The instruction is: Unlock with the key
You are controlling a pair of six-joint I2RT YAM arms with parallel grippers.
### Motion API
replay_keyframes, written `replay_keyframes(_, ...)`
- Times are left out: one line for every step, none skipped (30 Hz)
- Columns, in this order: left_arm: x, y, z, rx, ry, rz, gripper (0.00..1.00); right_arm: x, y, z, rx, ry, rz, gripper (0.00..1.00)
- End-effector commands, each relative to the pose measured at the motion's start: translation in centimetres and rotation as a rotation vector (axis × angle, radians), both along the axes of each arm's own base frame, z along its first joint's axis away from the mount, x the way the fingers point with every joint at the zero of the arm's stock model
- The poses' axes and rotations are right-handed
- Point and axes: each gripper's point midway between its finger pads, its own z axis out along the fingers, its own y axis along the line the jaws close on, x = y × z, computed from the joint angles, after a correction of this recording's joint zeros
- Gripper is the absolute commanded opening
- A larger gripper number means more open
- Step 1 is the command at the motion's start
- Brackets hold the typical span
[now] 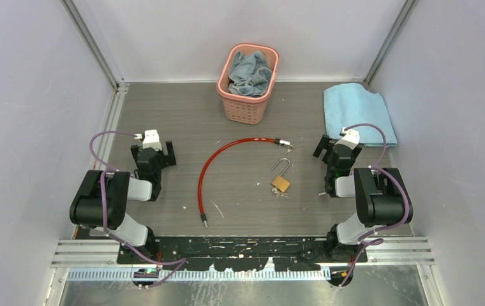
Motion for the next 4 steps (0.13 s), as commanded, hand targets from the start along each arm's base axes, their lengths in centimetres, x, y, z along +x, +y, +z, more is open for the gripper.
replay_keyframes(1.70,-0.22,2.84,0.005,-0.110,-0.009,1.00,1.23,0.08,1.81,-0.011,-0.061,0.009,1.00)
replay_keyframes(1.70,-0.28,2.84,0.005,-0.110,-0.010,1.00,1.21,0.09,1.83,-0.010,-0.062,0.009,1.00)
replay_keyframes(1.69,-0.22,2.80,0.005,-0.109,-0.009,1.00,1.20,0.07,1.84,-0.011,-0.062,0.008,1.00)
replay_keyframes(1.70,-0.22,2.87,0.005,-0.111,-0.008,1.00,1.20,0.06,1.83,-0.011,-0.061,0.008,1.00)
